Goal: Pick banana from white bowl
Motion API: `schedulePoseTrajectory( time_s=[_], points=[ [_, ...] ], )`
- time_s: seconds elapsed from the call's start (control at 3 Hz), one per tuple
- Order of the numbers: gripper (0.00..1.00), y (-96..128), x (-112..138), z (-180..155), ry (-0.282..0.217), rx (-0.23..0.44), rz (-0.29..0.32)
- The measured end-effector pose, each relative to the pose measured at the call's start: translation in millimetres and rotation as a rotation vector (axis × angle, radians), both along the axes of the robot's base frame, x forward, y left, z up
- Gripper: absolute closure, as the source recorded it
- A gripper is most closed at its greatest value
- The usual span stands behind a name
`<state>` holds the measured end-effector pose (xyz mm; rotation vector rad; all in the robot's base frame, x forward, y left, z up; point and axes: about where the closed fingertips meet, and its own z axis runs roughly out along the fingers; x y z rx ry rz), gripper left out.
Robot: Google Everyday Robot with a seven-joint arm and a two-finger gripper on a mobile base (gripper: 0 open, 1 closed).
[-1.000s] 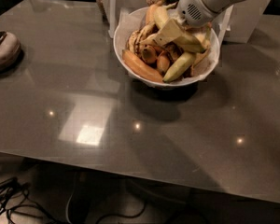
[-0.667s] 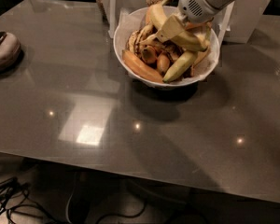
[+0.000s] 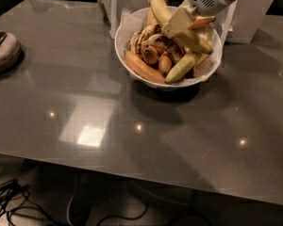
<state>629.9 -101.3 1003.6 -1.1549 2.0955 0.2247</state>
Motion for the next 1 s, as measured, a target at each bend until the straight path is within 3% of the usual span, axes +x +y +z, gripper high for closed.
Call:
schedulePoseTrajectory(
  time_s=[0.33,0.67,1.0],
  points=[
    [1.00,-4,-17,8,-0.016,0.004,0.040],
    [1.00,-5,-40,12,-0.002,-0.039,0.133],
    [1.00,-21,-75,3,0.063,-0.098,0.218]
  ],
)
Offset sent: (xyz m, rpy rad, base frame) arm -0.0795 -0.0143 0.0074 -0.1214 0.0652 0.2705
